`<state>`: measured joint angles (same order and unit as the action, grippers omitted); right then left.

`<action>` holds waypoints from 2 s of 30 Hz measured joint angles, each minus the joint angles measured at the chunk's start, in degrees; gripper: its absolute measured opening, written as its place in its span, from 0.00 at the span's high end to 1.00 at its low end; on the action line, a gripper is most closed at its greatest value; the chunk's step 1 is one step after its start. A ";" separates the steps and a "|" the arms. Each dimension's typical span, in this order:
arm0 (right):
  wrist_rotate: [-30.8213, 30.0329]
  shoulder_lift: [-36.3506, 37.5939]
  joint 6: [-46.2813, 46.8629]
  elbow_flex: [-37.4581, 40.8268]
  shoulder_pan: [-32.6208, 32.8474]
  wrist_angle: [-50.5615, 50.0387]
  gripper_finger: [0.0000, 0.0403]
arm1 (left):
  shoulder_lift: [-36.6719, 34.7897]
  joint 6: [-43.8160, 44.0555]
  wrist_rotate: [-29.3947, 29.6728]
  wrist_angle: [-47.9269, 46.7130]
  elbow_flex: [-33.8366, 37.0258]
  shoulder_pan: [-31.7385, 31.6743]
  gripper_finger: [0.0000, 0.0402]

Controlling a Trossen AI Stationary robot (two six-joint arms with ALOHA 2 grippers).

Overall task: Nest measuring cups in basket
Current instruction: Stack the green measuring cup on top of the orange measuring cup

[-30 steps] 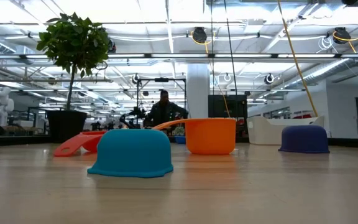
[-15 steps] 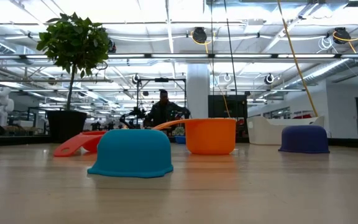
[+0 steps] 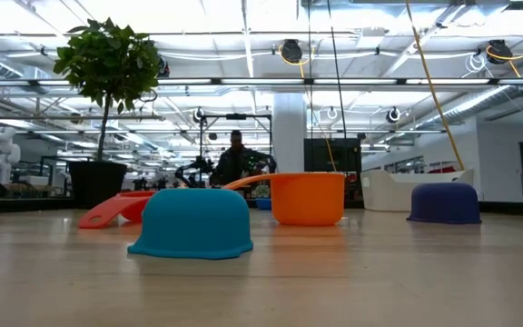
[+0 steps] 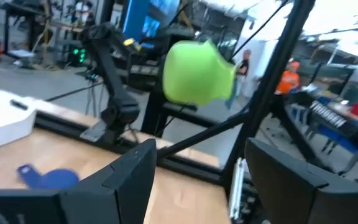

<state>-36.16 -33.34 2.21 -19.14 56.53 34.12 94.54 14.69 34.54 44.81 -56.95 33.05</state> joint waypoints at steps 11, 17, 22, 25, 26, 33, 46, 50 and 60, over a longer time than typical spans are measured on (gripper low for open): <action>0.00 -0.59 0.07 0.00 -0.46 0.86 1.00 | 0.74 0.13 -0.21 1.15 -0.04 0.02 0.27; 0.00 -0.66 0.07 -0.01 -0.46 0.89 1.00 | 1.11 -0.25 0.21 2.74 -0.04 -0.04 0.14; 0.16 -0.68 0.09 -0.02 -0.46 1.31 1.00 | 5.47 -4.49 0.77 13.09 -0.28 -0.71 0.13; 0.17 -0.70 0.09 -0.02 -0.46 1.43 1.00 | 8.01 -6.19 0.36 15.85 -0.75 -1.29 0.15; 0.20 -0.70 0.10 -0.04 -0.46 1.51 1.00 | 8.64 -6.54 0.37 16.19 -1.13 -1.61 0.16; 0.26 -0.70 0.07 -0.04 -0.44 1.71 1.00 | 9.03 -6.66 -0.79 16.43 -1.86 -2.29 0.25; 0.26 -0.70 -0.08 -0.04 -0.44 1.68 1.00 | 9.05 -2.98 -2.81 15.75 -1.86 -3.18 0.14; 0.26 -0.70 -0.10 -0.04 -0.44 1.67 1.00 | 9.09 -1.86 -2.81 14.92 -1.86 -3.56 0.08; 0.24 -0.70 -0.32 -0.04 -0.44 1.56 1.00 | 9.11 -2.33 -3.01 15.57 -2.87 -3.65 0.06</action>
<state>-35.92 -34.04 1.89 -19.18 56.10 35.68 103.66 12.36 31.53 60.37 -59.82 29.41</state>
